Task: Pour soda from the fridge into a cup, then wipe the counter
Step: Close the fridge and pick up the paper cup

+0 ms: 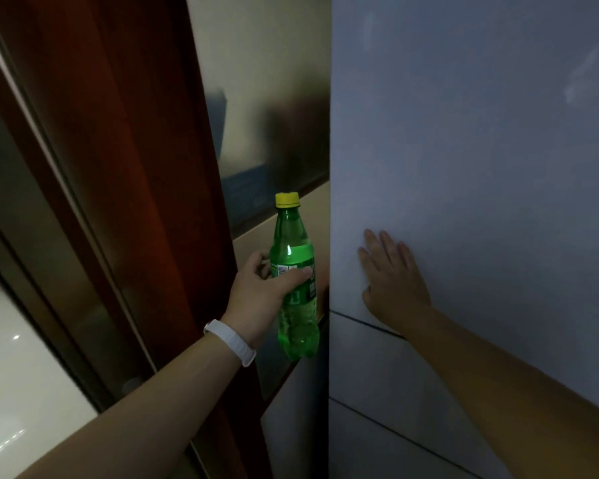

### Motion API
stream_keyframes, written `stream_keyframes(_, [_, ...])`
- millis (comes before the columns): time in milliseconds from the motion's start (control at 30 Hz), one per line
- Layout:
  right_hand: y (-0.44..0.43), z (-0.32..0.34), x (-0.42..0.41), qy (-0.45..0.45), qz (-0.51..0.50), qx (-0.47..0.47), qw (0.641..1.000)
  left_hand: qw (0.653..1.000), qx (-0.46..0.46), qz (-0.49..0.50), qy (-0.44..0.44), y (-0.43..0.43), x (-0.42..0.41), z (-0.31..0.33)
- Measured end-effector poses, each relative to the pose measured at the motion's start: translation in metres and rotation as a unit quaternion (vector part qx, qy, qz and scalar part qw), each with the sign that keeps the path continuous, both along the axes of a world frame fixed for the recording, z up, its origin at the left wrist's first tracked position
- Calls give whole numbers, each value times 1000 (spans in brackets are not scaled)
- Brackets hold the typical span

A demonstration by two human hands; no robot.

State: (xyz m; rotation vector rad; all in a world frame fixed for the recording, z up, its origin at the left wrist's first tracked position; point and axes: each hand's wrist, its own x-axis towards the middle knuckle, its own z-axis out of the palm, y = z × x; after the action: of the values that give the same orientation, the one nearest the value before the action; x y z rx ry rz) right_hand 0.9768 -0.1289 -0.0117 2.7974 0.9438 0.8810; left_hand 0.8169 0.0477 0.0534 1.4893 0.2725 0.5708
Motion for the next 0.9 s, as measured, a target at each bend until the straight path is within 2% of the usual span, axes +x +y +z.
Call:
stream_keyframes(200, [-7, -5, 10, -15, 26, -7, 1000, 1000, 8, -4, 11, -13, 25, 1])
stream_keyframes(333, [-8, -7, 8, -2, 71, 32, 997, 1000, 4, -16, 9, -24, 36, 0])
stream_keyframes(433, [-11, -7, 2, 71, 126, 123, 982, 1000, -4, -28, -4, -33, 41, 1])
stream_keyframes(500, [-17, -6, -9, 157, 159, 229, 947, 999, -2, -36, -11, -39, 46, 3])
stream_keyframes(567, [-27, 0, -23, 278, 150, 325, 891, 998, 0, -52, -18, -46, 49, 6])
stream_keyframes(633, [-37, 2, -33, 387, 98, 415, 818, 997, -1, -78, -23, -54, 54, 8])
stream_keyframes(700, [-43, -1, -41, 491, 38, 510, 705, 994, -11, -101, -32, -62, 58, 9])
stream_keyframes(800, [-53, -9, -53, 590, -32, 652, 475, 989, -18, -142, -39, -77, 62, 6])
stream_keyframes(833, [-57, -12, -58, 602, -45, 675, 424, 987, -17, -158, -40, -82, 64, 4])
stream_keyframes(900, [-62, -18, -69, 599, -60, 711, 363, 981, -21, -188, -40, -94, 67, 0])
